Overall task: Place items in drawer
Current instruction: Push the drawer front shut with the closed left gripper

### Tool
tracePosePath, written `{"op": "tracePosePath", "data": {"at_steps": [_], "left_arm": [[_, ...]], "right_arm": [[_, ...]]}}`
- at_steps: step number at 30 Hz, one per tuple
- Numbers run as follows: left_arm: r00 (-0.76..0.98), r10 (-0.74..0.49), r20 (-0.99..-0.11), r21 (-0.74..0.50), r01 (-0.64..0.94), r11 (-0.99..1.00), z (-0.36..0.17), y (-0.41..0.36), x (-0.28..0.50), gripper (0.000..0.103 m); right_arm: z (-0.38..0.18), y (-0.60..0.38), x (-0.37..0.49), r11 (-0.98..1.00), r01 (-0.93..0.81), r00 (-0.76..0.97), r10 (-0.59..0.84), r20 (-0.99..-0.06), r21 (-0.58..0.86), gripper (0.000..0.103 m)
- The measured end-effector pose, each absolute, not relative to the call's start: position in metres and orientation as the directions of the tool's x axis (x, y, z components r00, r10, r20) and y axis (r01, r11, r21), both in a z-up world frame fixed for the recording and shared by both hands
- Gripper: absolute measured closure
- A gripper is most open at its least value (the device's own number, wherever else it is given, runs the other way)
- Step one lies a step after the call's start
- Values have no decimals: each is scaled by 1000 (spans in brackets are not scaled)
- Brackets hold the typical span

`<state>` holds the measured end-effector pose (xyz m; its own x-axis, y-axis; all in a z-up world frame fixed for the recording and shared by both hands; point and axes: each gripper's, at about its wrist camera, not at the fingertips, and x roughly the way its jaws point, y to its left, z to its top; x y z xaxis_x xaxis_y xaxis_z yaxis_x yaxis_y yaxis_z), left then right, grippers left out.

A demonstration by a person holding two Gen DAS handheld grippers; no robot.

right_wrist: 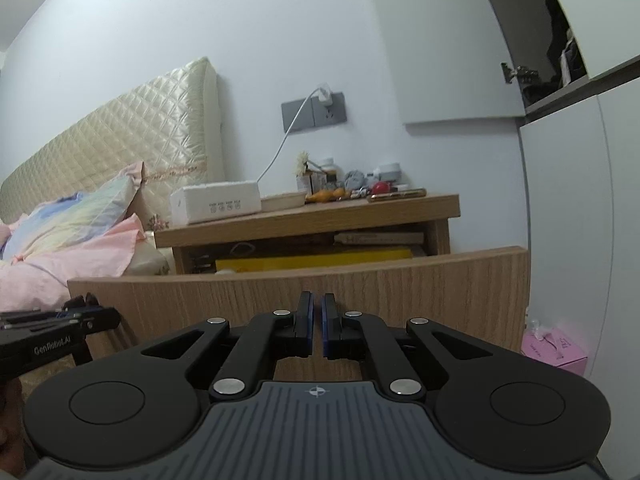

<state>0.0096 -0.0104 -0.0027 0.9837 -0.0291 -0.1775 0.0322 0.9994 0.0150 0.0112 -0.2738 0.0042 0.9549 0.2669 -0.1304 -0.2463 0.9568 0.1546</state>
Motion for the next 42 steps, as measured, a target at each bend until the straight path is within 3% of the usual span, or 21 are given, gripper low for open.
{"op": "tracePosePath", "data": {"at_steps": [19,42], "left_arm": [[966,0,-257,58,15,998,0,-17,77,94],[961,10,-276,97,17,995,2,-29,150,93]], "right_arm": [[15,-273,75,952,-233,941,272,-200,201,98],[12,-264,138,971,-188,959,213,-187,145,98]]}}
